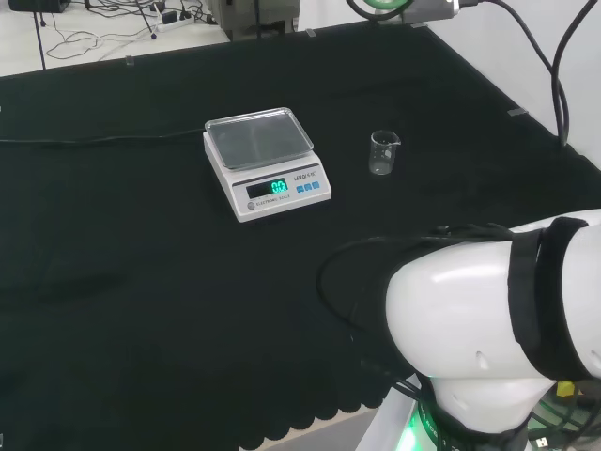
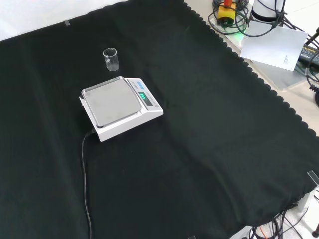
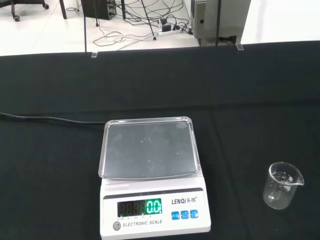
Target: Pick up the beaker.
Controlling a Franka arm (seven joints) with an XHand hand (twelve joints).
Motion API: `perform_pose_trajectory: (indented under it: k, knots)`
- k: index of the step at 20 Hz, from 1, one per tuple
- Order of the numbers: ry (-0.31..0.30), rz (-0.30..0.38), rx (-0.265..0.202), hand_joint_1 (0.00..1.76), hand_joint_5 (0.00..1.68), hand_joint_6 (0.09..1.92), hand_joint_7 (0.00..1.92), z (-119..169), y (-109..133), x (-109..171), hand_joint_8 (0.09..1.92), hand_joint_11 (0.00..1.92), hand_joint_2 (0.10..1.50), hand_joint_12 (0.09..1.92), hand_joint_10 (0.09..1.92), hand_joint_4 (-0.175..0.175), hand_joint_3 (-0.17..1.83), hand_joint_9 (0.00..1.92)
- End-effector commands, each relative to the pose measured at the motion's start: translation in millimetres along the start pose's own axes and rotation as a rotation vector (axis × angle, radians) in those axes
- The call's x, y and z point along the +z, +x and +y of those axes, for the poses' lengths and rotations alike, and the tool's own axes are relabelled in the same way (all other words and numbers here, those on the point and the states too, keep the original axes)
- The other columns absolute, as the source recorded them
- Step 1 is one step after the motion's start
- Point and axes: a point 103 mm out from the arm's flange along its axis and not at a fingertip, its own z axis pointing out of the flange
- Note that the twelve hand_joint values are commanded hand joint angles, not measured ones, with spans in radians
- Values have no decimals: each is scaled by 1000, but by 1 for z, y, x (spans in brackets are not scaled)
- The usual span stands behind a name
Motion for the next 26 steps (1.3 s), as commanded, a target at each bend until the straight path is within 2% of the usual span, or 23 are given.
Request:
perform_pose_trajectory:
  k: [1, 4, 10, 13, 20, 23, 26]
  knots:
    - [3, -12, 4, 663, 305, 313, 310, 5, -4, 7, 643, 6, 702, 1360, 754, 50, 554, 391]
    - [50, -21, 8, 659, 349, 198, 312, 17, -13, 27, 633, 0, 734, 1379, 761, 50, 500, 388]
    - [119, -11, 3, 666, 363, 174, 314, 43, -36, 65, 631, 0, 741, 1379, 764, 49, 489, 393]
    - [174, 0, 22, 667, 367, 172, 314, 58, -53, 81, 632, 0, 741, 1377, 764, 48, 488, 393]
    - [161, -17, 23, 677, 394, 159, 331, 77, -79, 108, 638, 0, 747, 1354, 769, 36, 484, 403]
    - [134, -32, 19, 685, 416, 163, 349, 85, -85, 126, 644, 0, 749, 1364, 771, 31, 483, 419]
    - [153, -44, 28, 691, 450, 171, 376, 99, -93, 148, 654, 0, 751, 1382, 776, 26, 483, 446]
